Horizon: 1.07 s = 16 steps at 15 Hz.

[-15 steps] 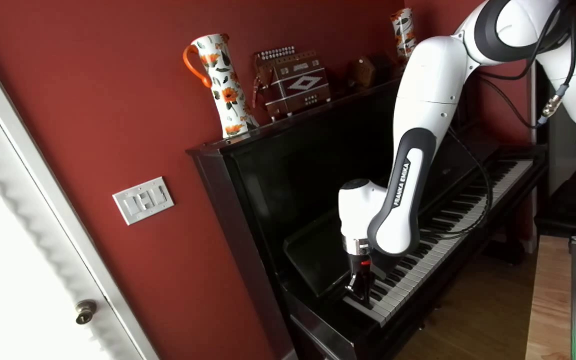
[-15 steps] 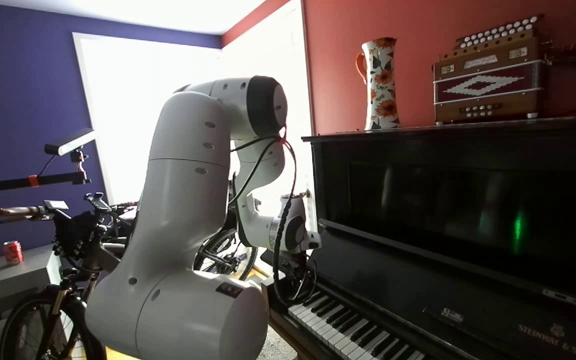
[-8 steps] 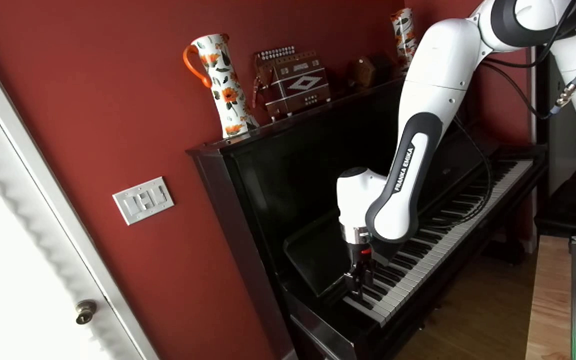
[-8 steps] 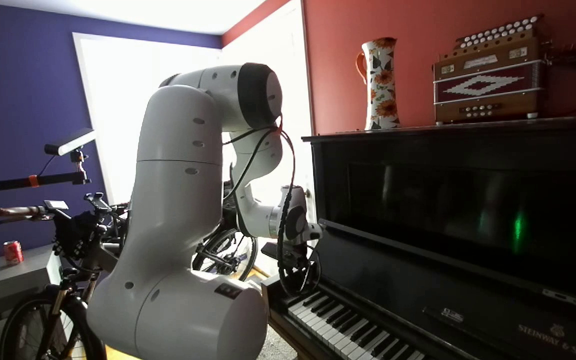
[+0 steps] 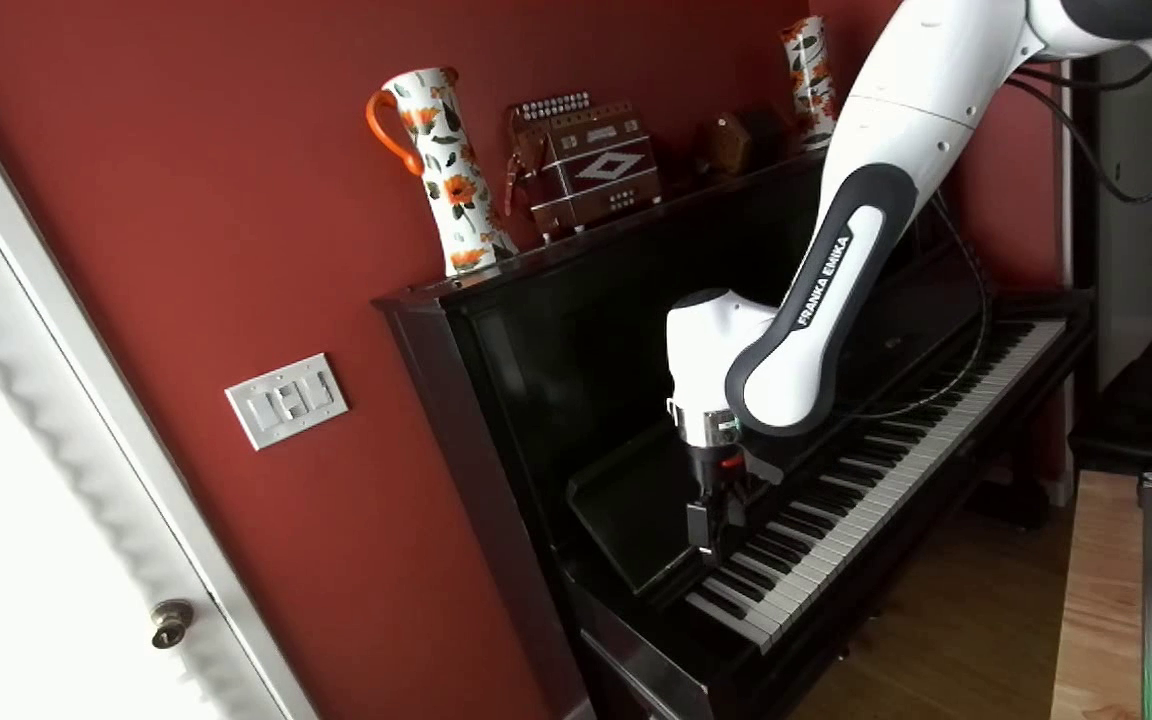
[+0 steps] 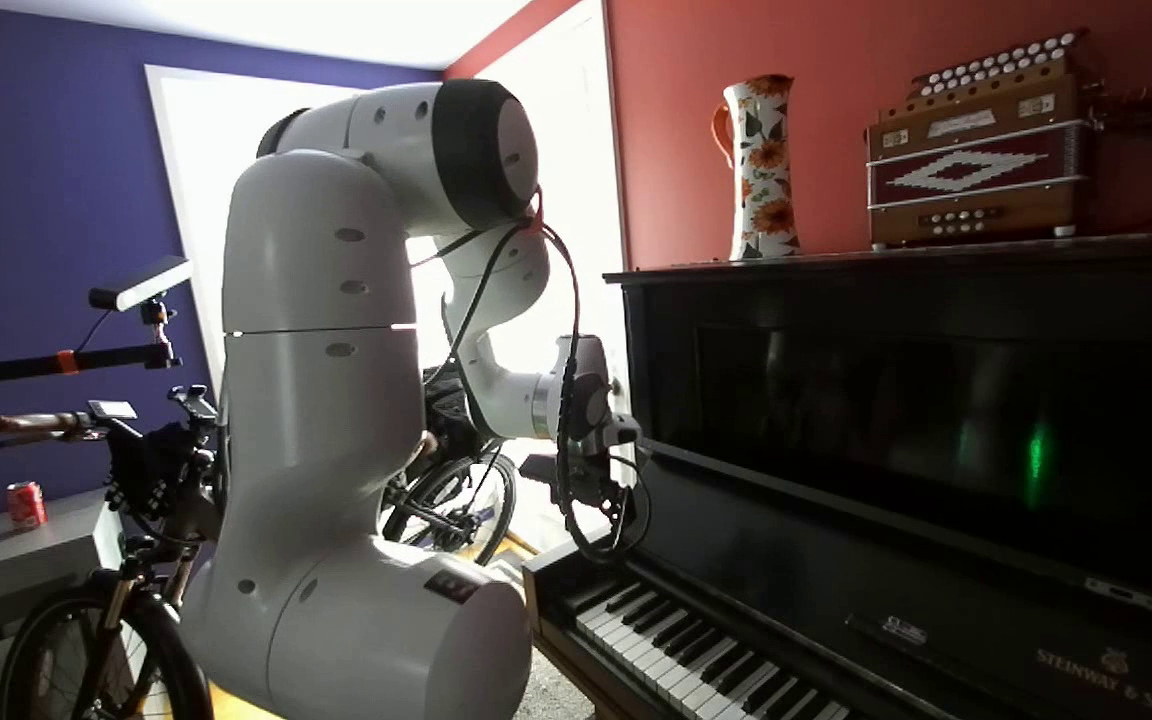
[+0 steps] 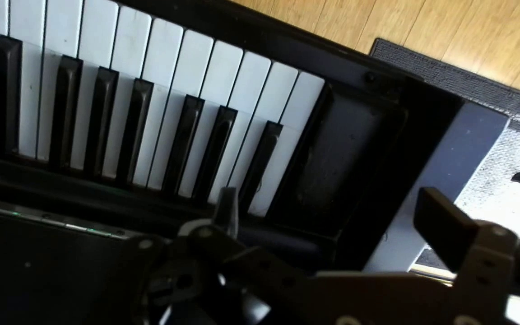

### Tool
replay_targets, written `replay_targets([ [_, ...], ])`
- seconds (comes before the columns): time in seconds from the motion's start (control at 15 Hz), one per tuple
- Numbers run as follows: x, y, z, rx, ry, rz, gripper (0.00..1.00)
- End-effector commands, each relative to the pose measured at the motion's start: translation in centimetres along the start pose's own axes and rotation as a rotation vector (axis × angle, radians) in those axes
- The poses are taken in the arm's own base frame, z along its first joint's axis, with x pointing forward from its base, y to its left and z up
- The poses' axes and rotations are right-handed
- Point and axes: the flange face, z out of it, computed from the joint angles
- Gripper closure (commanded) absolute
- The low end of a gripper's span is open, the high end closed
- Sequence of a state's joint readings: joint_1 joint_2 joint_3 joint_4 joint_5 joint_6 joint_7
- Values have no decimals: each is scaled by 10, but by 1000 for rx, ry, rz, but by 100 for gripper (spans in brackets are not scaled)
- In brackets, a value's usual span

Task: Press the key on the piano

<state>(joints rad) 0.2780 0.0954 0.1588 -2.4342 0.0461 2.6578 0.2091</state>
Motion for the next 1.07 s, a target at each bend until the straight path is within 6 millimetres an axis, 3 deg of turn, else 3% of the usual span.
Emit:
replay_targets([
  [0.0,-17,4,-32,-2,-23,-34,0],
  [0.53,-28,7,-79,33,-27,-83,0],
  [0.6,-16,3,-71,15,-17,-68,0],
  [1.0,-20,3,-78,22,-11,-78,0],
])
